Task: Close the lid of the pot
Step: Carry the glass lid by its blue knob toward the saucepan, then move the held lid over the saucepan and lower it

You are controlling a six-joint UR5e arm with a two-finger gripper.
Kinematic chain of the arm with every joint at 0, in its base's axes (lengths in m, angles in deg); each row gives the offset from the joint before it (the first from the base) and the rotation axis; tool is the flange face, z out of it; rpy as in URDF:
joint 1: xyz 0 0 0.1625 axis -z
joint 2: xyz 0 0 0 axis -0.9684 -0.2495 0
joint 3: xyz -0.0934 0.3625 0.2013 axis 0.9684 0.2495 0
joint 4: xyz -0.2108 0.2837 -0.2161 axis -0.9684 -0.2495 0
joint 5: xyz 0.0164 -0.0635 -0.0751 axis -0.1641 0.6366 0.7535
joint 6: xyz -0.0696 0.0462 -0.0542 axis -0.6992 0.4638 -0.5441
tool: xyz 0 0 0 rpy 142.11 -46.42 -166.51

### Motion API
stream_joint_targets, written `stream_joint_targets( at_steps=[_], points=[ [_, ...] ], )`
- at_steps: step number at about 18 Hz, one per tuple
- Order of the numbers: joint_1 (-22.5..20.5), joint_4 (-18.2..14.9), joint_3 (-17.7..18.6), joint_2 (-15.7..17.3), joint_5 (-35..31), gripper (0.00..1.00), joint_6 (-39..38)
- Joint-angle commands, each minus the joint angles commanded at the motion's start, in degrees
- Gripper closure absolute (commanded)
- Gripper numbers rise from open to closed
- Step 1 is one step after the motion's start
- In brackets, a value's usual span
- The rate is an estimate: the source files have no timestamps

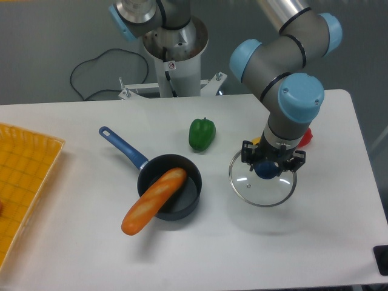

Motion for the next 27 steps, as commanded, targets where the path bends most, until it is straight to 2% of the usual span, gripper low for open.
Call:
stream_joint_targets(
  at_steps=[8,18,23,27],
  points=[
    [0.53,-1.23,0.79,1.67,0.35,0.60,0.09],
    [3.43,-0.88,5.09,6.41,1.49,0.60,-0.53],
    [5.01,-0.70,6.59,8.35,3.69,0.60,-0.88],
    [5.10,-0.26,9.57,11.33,6.67,0.60,-2.02]
  ],
)
